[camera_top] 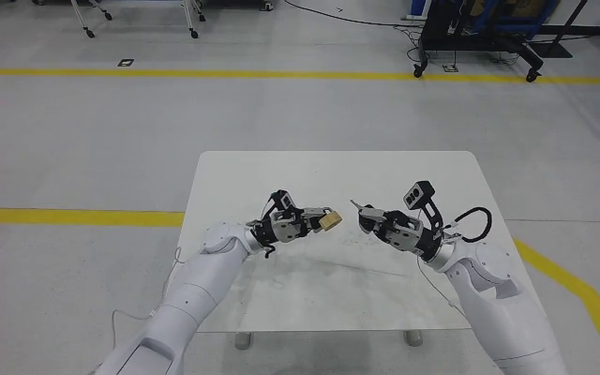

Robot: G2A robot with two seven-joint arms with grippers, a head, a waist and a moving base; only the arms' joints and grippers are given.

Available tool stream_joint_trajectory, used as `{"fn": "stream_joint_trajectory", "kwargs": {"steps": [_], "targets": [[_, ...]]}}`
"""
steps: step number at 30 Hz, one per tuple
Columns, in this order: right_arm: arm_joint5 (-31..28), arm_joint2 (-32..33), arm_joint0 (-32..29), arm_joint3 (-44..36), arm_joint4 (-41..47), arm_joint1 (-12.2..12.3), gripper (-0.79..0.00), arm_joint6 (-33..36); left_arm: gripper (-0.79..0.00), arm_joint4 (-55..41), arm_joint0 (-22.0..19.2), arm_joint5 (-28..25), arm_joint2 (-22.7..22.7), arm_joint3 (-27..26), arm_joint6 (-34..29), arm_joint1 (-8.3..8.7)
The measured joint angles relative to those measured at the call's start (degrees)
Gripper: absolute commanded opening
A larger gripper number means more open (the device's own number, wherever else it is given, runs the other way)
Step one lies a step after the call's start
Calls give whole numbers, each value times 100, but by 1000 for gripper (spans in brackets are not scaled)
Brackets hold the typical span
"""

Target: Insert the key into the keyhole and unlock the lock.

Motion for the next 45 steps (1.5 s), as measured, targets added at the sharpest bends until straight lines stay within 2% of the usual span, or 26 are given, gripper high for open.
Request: {"fn": "stream_joint_trajectory", "kwargs": {"steps": [4, 10, 13, 19, 25, 45], "targets": [[264, 140, -186, -261, 99, 31, -785, -139, -785, 88, -22, -220, -28, 101, 120, -10], [1686, 349, -818, -1221, -975, 139, -785, -738, -785, 410, -56, -438, -3, 46, 395, -19], [1985, 338, -1021, -1578, -1115, 144, -785, -1071, -785, 590, -50, -538, 17, 12, 563, -23], [1997, 213, -1190, -1860, -1166, 108, -785, -1751, -785, 831, 12, -718, -22, -89, 813, -8], [2164, -23, -1062, -1824, -1097, 70, -785, -2116, -785, 993, 82, -744, -62, -221, 912, 14], [2337, -170, -937, -1821, -1097, 56, -785, -2253, -785, 1140, 178, -694, -150, -391, 928, 36]]}}
